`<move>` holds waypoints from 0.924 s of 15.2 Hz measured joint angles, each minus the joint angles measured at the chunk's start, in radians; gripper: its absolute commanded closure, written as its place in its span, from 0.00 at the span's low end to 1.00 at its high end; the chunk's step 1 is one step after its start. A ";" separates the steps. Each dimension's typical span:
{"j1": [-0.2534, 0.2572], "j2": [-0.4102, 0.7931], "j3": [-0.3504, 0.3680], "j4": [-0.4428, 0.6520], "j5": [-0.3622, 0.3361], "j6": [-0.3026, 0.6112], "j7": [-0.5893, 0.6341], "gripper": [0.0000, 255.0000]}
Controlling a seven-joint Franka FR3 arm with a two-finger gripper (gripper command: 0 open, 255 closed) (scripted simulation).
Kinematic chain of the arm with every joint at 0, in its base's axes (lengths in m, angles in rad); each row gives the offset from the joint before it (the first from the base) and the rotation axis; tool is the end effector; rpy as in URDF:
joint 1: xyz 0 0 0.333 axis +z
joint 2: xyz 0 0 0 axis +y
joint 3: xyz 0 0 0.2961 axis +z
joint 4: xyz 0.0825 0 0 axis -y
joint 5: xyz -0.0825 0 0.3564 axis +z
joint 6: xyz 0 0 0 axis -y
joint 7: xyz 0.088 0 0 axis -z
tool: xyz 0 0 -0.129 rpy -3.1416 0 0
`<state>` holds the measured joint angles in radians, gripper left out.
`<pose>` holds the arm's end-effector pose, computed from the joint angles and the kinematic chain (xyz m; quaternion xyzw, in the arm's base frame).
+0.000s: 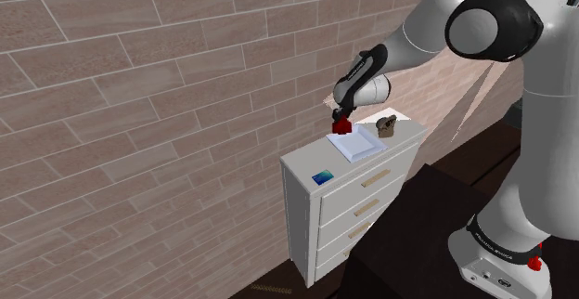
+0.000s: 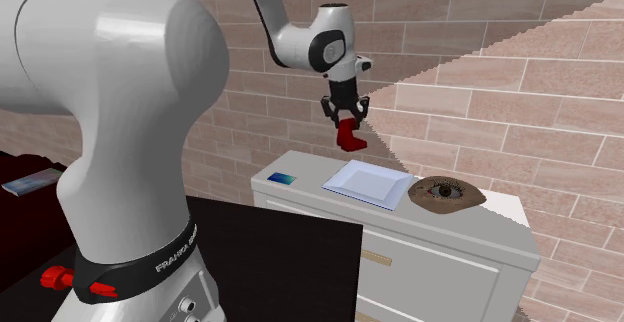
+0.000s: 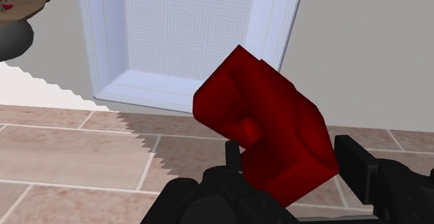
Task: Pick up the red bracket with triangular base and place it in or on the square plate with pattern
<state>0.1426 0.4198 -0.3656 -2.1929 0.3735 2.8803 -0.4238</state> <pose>0.5486 -0.1442 0.2188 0.9868 -0.0466 0.1486 0.0449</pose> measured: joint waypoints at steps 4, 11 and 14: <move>-0.091 -0.062 0.011 -0.061 0.023 0.004 -0.114 1.00; -0.206 -0.028 0.085 -0.073 0.108 0.054 -0.249 1.00; -0.239 0.010 0.124 -0.061 0.141 0.082 -0.279 1.00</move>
<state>-0.0966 0.4299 -0.2416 -2.2536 0.5144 2.9622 -0.7023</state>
